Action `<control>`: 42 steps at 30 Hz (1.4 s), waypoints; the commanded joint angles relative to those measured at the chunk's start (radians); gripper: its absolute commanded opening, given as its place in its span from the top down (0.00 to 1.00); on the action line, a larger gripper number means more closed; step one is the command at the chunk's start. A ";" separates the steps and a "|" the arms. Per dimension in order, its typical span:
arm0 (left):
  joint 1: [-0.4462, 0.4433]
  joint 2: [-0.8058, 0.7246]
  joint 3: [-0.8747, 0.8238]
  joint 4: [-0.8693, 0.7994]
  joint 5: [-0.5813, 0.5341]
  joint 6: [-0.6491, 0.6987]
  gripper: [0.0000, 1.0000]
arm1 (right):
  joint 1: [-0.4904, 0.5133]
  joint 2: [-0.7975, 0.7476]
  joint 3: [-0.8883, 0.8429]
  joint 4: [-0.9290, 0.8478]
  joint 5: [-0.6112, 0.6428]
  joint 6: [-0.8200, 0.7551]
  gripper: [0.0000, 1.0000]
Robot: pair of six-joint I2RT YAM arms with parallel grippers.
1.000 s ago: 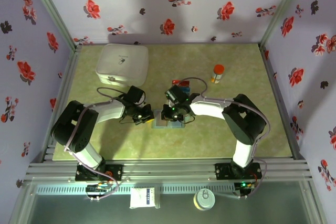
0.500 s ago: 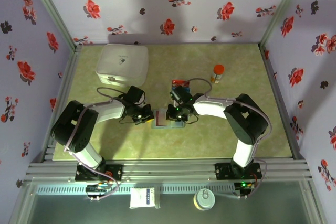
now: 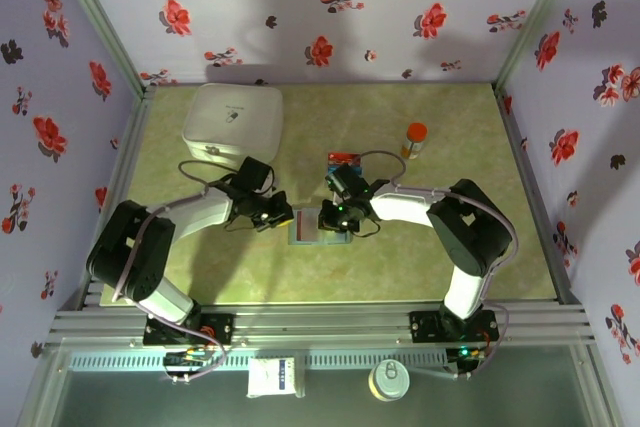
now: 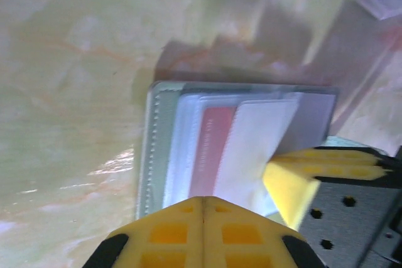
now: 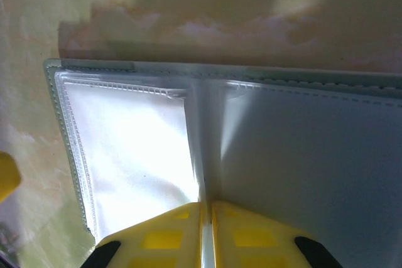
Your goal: Take the credit cards out of the card holder
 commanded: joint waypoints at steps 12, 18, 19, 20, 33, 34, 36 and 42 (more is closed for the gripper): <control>-0.022 0.065 -0.014 0.142 0.097 -0.083 0.80 | -0.012 -0.009 -0.034 -0.003 -0.009 0.000 0.87; -0.030 0.100 -0.017 0.170 0.095 -0.097 0.75 | -0.016 -0.017 -0.038 -0.007 -0.008 -0.002 0.87; -0.032 0.106 -0.016 0.172 0.095 -0.098 0.74 | -0.016 -0.018 -0.038 -0.008 -0.009 -0.002 0.87; -0.033 0.111 -0.016 0.175 0.096 -0.100 0.74 | -0.016 -0.019 -0.038 -0.008 -0.009 -0.001 0.87; -0.050 0.127 -0.020 0.229 0.117 -0.132 0.77 | -0.019 -0.031 -0.047 -0.008 -0.011 0.002 0.86; -0.051 0.119 -0.021 0.232 0.118 -0.135 0.78 | -0.020 -0.036 -0.049 -0.008 -0.010 0.001 0.86; -0.053 0.107 -0.018 0.232 0.119 -0.137 0.80 | -0.019 -0.050 -0.050 -0.003 -0.009 0.003 0.85; -0.062 0.079 0.002 0.216 0.122 -0.146 0.80 | -0.021 -0.144 -0.053 -0.016 0.025 -0.002 0.82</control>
